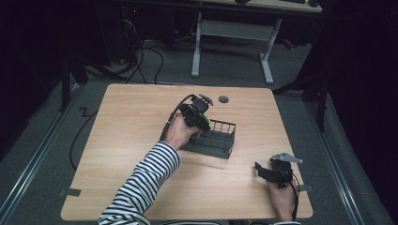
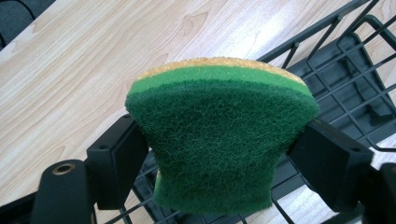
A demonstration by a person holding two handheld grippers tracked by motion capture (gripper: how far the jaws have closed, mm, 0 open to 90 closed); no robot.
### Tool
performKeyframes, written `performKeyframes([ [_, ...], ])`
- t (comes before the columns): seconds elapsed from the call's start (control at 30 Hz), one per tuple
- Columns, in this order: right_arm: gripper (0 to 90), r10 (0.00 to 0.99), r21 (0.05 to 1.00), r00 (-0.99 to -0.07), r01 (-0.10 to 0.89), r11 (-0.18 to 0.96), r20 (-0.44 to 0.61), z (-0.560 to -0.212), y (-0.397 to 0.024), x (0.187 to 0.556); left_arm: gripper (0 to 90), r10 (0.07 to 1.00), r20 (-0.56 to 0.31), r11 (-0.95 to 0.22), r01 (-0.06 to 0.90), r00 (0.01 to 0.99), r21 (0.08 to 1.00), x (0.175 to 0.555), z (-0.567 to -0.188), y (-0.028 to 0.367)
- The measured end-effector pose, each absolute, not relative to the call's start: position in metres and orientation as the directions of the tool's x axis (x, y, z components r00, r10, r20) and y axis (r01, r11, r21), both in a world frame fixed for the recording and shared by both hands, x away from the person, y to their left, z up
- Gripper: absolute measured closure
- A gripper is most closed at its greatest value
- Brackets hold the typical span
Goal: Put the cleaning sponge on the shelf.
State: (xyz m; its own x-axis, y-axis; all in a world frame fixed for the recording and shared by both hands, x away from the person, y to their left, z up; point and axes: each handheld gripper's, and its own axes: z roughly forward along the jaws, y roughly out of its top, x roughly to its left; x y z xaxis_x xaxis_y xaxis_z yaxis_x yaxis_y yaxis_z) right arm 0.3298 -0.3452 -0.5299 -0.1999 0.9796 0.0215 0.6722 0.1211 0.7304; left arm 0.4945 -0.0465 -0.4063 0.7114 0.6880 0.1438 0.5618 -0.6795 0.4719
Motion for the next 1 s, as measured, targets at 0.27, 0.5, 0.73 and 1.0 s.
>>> performKeyframes([
  [0.27, 30.9, 0.980, 0.730, -0.200, 0.672, 0.122, 0.020, -0.5300, -0.3451, 0.3298, 22.2, 0.681, 0.143, -0.689, 0.564, 0.718, 0.455, 0.4926, -0.4039, -0.0446],
  [0.5, 30.9, 0.980, 0.730, -0.199, 0.672, 0.123, 0.019, -0.5299, -0.3450, 0.3298, 22.6, 0.664, 0.127, -0.702, 0.557, 0.736, 0.443, 0.4878, -0.3999, -0.0426],
  [0.73, 30.9, 0.980, 0.730, -0.199, 0.673, 0.123, 0.019, -0.5299, -0.3449, 0.3298, 22.2, 0.664, 0.122, -0.703, 0.559, 0.738, 0.440, 0.4886, -0.4021, -0.0428],
  [1.0, 30.9, 0.980, 0.730, -0.199, 0.672, 0.122, 0.019, -0.5299, -0.3450, 0.3298, 20.3, 0.665, 0.118, -0.702, 0.562, 0.738, 0.438, 0.4911, -0.4047, -0.0424],
])
